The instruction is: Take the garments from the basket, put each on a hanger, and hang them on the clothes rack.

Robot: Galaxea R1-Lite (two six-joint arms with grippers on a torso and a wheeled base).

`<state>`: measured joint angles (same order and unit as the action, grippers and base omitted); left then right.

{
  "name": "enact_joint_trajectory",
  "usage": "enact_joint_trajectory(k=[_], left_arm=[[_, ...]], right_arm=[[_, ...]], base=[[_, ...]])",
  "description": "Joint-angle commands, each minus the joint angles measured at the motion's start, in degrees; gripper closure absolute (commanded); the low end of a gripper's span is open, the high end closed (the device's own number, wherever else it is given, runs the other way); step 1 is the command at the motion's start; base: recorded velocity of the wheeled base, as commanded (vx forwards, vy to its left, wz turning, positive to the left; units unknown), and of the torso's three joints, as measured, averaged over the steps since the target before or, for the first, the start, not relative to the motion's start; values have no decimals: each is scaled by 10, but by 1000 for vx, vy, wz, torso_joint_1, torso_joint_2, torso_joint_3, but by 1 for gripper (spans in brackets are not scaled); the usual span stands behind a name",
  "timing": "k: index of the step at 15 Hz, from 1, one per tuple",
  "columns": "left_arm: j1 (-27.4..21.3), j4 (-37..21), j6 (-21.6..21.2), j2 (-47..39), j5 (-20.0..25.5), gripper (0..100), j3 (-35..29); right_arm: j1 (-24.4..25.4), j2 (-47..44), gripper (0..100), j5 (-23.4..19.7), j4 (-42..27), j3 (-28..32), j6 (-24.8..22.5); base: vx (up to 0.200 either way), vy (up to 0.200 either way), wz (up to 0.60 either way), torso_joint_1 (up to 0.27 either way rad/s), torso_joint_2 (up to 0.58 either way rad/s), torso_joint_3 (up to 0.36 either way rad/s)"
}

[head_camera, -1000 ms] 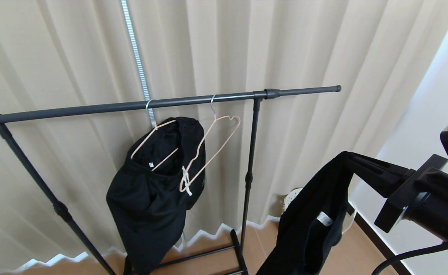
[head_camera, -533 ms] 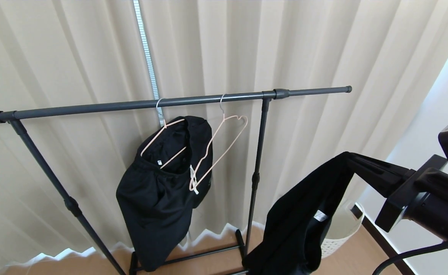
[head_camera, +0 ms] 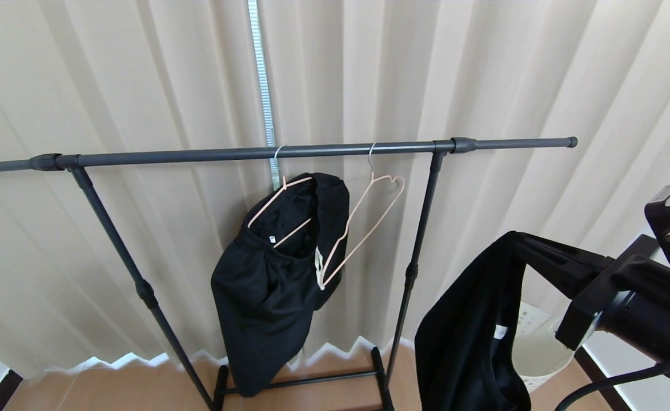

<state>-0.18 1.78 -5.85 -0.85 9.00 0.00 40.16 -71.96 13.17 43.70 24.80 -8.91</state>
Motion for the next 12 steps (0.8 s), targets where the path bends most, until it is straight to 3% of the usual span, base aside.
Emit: enact_joint_trajectory(k=[1,4,5,7,8,9,10,12], left_arm=[[0,-8,-9,-1,0,0,0],[7,-16,-21,-18,-24,0,0],[8,-14,-26,-79,-21,0,-3],[8,-15,-17,-207,29,0,-76],[10,-15,-4,-278,68,0,-113],[5,-13,14,-360,80,0,-144],[-22,-11,55,-463,80,0,-194],[-96,-4,203,-607,61,0,-309]], right_arm=[[0,3,100,0,0,-5,-1],[0,6,100,2,0,-32,-81],[3,5,100,9,-5,-34,-119],[19,-32,100,35,-8,7,-115],[19,-63,100,36,-9,32,-91],[19,-99,100,37,-17,61,-65],[19,-137,100,38,-41,101,-39],[16,-184,100,48,-111,189,0]], base=[[0,0,0,0,0,0],[0,0,0,0,0,0],[0,0,0,0,0,0],[0,0,0,0,0,0],[0,0,0,0,0,0],[0,0,0,0,0,0],[0,0,0,0,0,0],[0,0,0,0,0,0]])
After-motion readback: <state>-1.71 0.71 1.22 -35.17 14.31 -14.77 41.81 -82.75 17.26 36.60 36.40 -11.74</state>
